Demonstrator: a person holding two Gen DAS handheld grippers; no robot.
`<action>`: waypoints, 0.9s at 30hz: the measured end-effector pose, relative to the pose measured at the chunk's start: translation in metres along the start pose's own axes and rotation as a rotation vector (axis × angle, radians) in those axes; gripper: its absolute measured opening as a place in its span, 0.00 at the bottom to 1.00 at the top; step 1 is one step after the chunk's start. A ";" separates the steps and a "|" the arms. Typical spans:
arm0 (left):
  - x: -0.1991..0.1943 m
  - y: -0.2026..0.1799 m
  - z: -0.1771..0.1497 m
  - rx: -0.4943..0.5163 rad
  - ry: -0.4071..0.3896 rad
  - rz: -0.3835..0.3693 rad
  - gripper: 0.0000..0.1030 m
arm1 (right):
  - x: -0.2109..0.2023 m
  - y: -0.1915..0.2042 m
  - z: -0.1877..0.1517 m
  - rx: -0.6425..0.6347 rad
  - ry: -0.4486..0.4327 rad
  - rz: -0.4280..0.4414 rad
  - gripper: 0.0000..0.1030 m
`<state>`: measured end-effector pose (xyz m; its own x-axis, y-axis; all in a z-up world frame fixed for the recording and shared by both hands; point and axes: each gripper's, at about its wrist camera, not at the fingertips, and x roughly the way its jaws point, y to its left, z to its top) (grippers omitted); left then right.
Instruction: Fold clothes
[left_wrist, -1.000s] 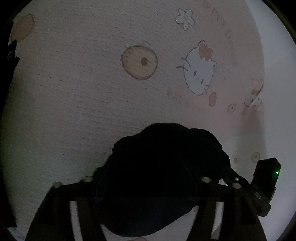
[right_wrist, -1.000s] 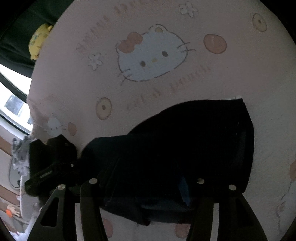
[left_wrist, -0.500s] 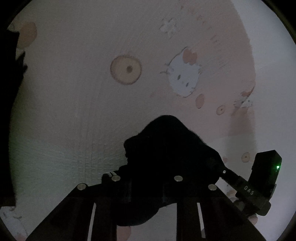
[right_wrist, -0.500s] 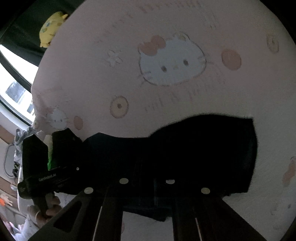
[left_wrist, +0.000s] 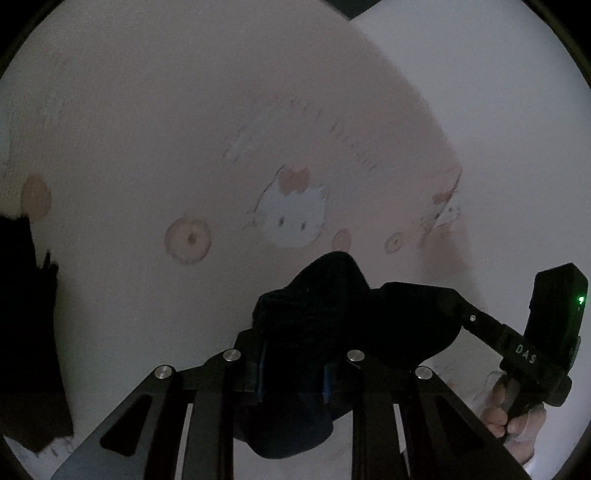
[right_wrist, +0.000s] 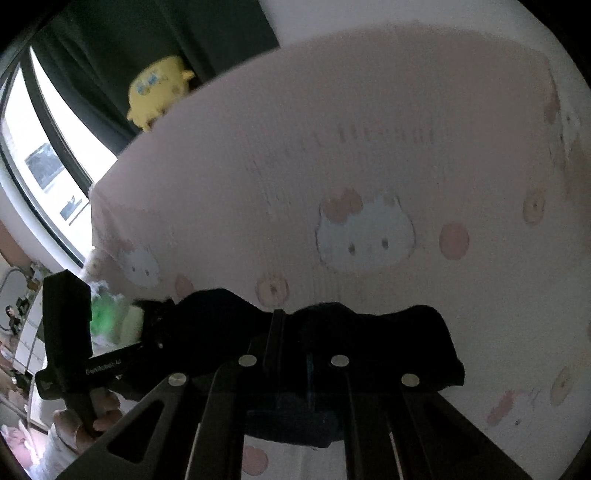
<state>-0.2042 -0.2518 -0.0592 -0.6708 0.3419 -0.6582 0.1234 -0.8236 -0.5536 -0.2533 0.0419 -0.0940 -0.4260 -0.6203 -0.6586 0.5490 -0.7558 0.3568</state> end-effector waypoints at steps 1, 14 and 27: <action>-0.003 -0.004 0.006 0.008 -0.012 -0.002 0.18 | -0.003 0.001 0.006 -0.005 -0.010 0.000 0.07; -0.034 -0.020 0.072 0.088 -0.124 0.034 0.18 | -0.008 0.008 0.060 -0.099 -0.078 -0.041 0.07; 0.012 0.027 0.001 0.029 0.042 0.101 0.18 | 0.056 -0.027 -0.026 0.009 0.135 -0.042 0.07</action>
<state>-0.2090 -0.2708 -0.0817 -0.6248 0.2747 -0.7309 0.1675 -0.8671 -0.4691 -0.2738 0.0327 -0.1577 -0.3472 -0.5549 -0.7560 0.5259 -0.7827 0.3329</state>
